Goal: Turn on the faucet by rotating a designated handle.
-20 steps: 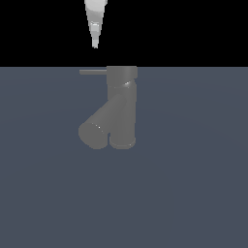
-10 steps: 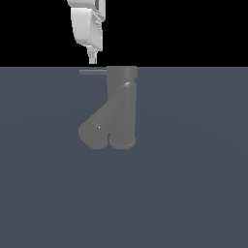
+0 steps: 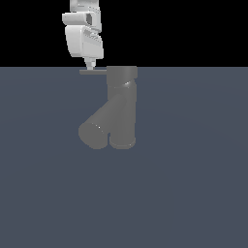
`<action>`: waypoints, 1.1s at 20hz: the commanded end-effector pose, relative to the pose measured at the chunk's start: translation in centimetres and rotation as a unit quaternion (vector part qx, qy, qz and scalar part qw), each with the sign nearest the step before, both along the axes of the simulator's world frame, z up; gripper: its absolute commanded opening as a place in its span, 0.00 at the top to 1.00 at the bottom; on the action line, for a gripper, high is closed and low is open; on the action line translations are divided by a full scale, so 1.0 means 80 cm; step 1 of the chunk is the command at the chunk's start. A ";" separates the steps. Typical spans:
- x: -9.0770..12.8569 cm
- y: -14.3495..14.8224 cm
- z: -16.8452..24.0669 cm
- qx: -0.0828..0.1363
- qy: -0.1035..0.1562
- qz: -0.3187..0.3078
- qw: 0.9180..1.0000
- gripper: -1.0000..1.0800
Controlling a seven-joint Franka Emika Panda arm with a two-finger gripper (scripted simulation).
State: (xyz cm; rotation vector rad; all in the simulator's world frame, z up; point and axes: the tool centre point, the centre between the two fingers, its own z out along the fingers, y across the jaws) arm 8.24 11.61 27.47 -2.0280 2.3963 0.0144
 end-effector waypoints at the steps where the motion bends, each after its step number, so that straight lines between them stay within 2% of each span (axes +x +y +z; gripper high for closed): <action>1: 0.003 0.002 -0.004 -0.003 -0.001 -0.009 1.000 1.00; 9: 0.005 0.003 -0.007 -0.004 -0.002 -0.013 1.000 1.00; 22: -0.037 0.009 -0.007 -0.004 -0.002 -0.013 1.000 1.00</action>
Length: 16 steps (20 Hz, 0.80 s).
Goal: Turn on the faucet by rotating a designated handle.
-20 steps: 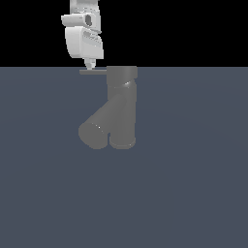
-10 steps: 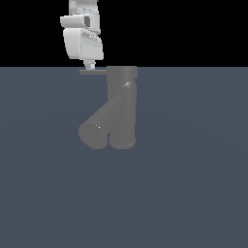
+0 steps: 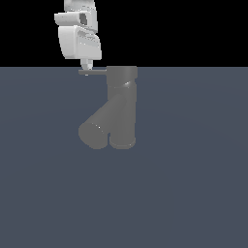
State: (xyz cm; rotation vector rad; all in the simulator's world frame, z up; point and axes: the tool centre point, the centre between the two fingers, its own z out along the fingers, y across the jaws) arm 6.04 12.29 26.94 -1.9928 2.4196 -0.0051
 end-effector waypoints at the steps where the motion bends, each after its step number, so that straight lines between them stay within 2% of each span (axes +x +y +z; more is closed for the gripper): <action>1: -0.013 0.001 0.000 -0.001 0.004 0.000 1.000 1.00; 16: -0.064 0.008 0.000 -0.001 0.004 0.000 1.000 1.00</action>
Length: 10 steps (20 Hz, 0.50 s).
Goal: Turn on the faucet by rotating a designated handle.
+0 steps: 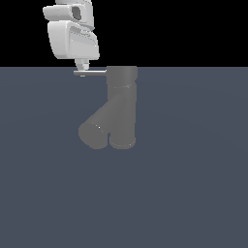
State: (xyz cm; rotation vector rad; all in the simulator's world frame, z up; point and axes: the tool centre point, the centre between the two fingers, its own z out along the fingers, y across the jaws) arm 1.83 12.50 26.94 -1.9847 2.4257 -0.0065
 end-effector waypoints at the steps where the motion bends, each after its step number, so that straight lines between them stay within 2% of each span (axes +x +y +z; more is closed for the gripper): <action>1: -0.015 0.005 0.000 -0.001 0.004 0.003 1.000 1.00; 7: -0.036 0.008 0.000 -0.001 0.004 0.003 1.000 1.00; 10: -0.032 0.004 0.000 -0.002 0.000 0.002 1.000 1.00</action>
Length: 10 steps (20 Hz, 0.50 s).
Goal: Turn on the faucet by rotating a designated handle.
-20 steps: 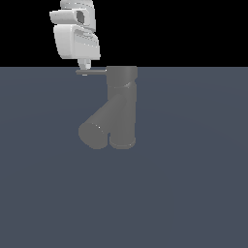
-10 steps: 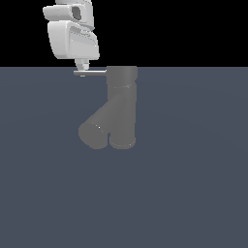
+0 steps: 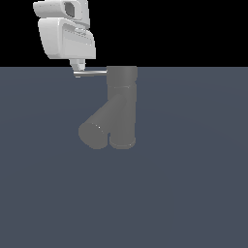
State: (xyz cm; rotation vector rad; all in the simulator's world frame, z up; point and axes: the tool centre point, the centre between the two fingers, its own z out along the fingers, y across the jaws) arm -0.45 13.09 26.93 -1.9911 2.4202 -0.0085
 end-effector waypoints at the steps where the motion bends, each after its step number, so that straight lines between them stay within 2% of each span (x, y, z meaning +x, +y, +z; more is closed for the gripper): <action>1: -0.006 -0.005 0.000 -0.001 0.001 -0.001 1.000 1.00; 10: -0.036 -0.025 0.000 -0.001 0.002 -0.001 1.000 1.00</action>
